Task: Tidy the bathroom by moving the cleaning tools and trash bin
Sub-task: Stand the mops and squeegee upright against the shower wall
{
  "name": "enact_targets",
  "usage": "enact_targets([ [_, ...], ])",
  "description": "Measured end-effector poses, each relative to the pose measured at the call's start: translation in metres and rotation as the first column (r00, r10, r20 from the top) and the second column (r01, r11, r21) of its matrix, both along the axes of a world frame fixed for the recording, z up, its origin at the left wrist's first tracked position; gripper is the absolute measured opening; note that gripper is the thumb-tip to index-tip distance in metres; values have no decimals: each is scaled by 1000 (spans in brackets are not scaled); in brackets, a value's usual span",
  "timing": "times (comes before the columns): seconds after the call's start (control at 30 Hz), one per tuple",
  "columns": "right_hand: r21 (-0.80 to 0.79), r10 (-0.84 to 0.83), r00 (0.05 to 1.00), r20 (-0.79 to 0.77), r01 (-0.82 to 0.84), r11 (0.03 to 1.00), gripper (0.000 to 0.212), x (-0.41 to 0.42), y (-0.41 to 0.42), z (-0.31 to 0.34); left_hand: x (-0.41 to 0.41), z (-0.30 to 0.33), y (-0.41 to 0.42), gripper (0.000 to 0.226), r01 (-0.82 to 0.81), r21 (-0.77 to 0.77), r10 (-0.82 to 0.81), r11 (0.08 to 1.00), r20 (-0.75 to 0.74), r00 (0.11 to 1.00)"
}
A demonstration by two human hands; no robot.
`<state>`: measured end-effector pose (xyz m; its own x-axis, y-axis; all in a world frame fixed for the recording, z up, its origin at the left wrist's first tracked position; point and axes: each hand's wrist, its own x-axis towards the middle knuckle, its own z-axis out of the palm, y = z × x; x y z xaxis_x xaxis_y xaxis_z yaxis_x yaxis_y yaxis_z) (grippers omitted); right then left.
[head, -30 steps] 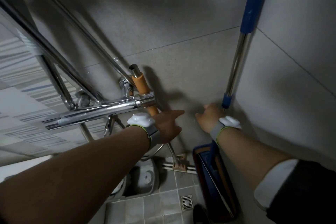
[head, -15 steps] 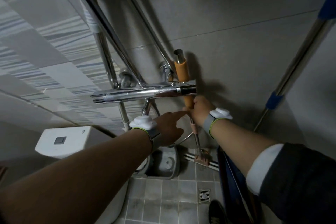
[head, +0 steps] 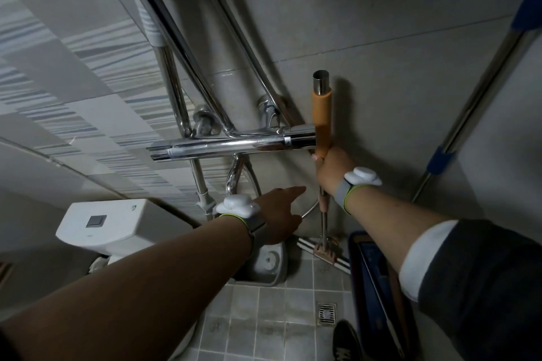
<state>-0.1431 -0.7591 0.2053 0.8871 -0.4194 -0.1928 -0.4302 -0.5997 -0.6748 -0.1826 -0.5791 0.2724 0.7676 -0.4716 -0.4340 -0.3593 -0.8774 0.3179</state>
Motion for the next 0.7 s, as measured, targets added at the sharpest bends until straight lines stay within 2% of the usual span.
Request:
enact_targets([
  [0.2, 85, -69, 997, 24, 67, 994, 32, -19, -16, 7, -5, 1, -20, 68, 54, -34, -53, 998, 8, 999],
  [0.4, 131, -121, 983, 139, 102, 986, 34, -41, -26, 27, -8, 0, -40, 70, 139, -10, -139, 990, 11, 990],
  [0.7, -53, -62, 992, 110, 68, 996, 46, -77, -26, 39, -12, 2, -47, 72, 204, 18, -205, 979, 37, 978],
])
